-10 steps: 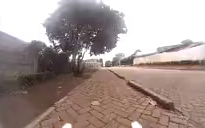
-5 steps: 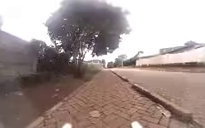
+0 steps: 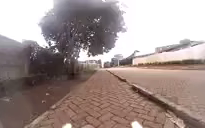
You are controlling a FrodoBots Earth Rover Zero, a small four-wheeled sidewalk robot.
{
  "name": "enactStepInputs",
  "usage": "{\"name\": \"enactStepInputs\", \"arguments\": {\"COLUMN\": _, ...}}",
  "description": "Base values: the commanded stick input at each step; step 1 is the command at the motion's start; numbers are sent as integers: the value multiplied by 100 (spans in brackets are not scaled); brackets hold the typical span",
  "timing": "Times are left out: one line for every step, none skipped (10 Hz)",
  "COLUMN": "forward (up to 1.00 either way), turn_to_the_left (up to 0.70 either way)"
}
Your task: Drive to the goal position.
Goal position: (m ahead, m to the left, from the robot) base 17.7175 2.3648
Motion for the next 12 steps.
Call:
{"name": "enactStepInputs", "arguments": {"forward": 70, "turn_to_the_left": -23}}
{"name": "enactStepInputs", "arguments": {"forward": 70, "turn_to_the_left": -34}}
{"name": "enactStepInputs", "arguments": {"forward": 70, "turn_to_the_left": -32}}
{"name": "enactStepInputs", "arguments": {"forward": 70, "turn_to_the_left": -30}}
{"name": "enactStepInputs", "arguments": {"forward": 70, "turn_to_the_left": 11}}
{"name": "enactStepInputs", "arguments": {"forward": 70, "turn_to_the_left": 8}}
{"name": "enactStepInputs", "arguments": {"forward": 70, "turn_to_the_left": 4}}
{"name": "enactStepInputs", "arguments": {"forward": 70, "turn_to_the_left": 10}}
{"name": "enactStepInputs", "arguments": {"forward": 70, "turn_to_the_left": 14}}
{"name": "enactStepInputs", "arguments": {"forward": 70, "turn_to_the_left": 13}}
{"name": "enactStepInputs", "arguments": {"forward": 70, "turn_to_the_left": 11}}
{"name": "enactStepInputs", "arguments": {"forward": 70, "turn_to_the_left": 11}}
